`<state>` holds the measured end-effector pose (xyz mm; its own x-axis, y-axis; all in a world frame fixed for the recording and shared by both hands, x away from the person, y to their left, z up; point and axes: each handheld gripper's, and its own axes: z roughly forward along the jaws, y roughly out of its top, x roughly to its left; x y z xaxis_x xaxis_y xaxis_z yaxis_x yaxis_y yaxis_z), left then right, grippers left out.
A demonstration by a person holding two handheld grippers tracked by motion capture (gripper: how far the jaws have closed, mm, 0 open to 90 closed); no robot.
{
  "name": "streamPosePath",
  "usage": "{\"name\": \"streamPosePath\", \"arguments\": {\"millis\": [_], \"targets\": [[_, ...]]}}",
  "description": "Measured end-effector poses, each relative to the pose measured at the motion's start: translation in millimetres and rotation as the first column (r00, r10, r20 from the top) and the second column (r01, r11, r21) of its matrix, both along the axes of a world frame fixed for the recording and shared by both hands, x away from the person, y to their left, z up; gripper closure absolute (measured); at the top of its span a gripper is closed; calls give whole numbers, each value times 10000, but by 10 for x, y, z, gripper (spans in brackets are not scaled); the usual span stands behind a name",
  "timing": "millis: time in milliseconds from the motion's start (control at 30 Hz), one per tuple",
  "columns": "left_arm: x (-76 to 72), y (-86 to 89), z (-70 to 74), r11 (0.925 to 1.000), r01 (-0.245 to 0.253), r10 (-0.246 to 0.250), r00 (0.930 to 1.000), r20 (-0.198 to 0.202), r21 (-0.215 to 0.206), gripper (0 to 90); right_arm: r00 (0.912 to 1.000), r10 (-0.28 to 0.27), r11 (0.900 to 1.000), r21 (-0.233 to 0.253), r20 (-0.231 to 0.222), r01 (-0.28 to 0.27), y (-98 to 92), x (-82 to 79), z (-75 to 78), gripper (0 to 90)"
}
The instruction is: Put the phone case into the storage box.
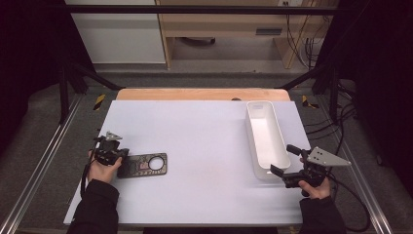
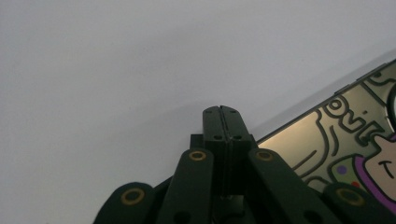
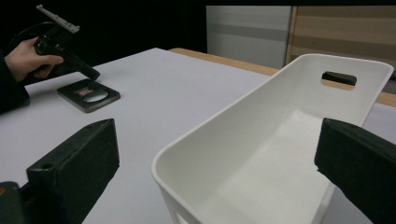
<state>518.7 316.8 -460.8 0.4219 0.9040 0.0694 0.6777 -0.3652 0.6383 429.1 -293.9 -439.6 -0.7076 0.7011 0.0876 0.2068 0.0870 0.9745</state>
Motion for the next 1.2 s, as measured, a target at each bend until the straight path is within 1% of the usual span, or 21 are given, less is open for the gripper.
{"name": "streamPosePath", "arguments": {"millis": [33,67,133,200,233,267,333,400,500,633,667,933,1133,1200], "targets": [[0,0,0,10000,0,0,10000,0,0,894,10000,-3,10000,-3,-13,3,-2,-3,3,4],[-41,-5,-1,10000,17,-17,10000,-6,11,894,10000,-5,10000,8,-1,5,-4,-4,5,4],[-58,-7,0,10000,6,-6,10000,-32,-3,894,10000,-7,10000,34,13,7,-4,-4,5,4],[-112,-14,-2,10000,15,-15,10000,-26,-1,894,10000,2,10000,28,19,-2,-3,-5,5,4],[-112,-14,-2,10000,15,-15,10000,-26,-1,894,10000,14,10000,34,8,-14,-3,-6,6,4],[-161,-11,-5,10000,43,-43,10000,-47,-72,894,10000,14,10000,33,25,-14,-4,-6,7,4],[-180,-11,-7,9999,69,-70,10000,-36,-73,894,10000,-14,10000,2,39,14,-8,-8,10,4],[-257,-21,-12,9998,151,-151,9999,9,-99,894,10000,-18,10000,3,73,18,-10,-7,11,4],[-319,-22,-12,9996,252,-252,9997,-12,-91,894,10000,-12,10000,-5,42,12,-6,-9,11,4],[-363,-24,-15,9995,289,-289,9996,5,-124,894,10000,-5,10000,-10,49,5,-6,-11,12,4],[-399,-27,-16,9993,330,-331,9995,-22,-147,894,10000,-10,10000,0,43,10,-7,-12,13,4],[-472,-36,-22,9991,394,-393,9992,12,-183,894,10000,-15,10000,23,85,15,-7,-14,17,4],[-473,-36,-19,9989,452,-452,9990,-1,-137,894,10000,3,10000,-12,47,-3,-3,-14,15,4],[-475,-38,-4,9989,446,-445,9990,71,-176,894,10000,-9,10000,-2,54,9,-5,-14,16,4]]}}
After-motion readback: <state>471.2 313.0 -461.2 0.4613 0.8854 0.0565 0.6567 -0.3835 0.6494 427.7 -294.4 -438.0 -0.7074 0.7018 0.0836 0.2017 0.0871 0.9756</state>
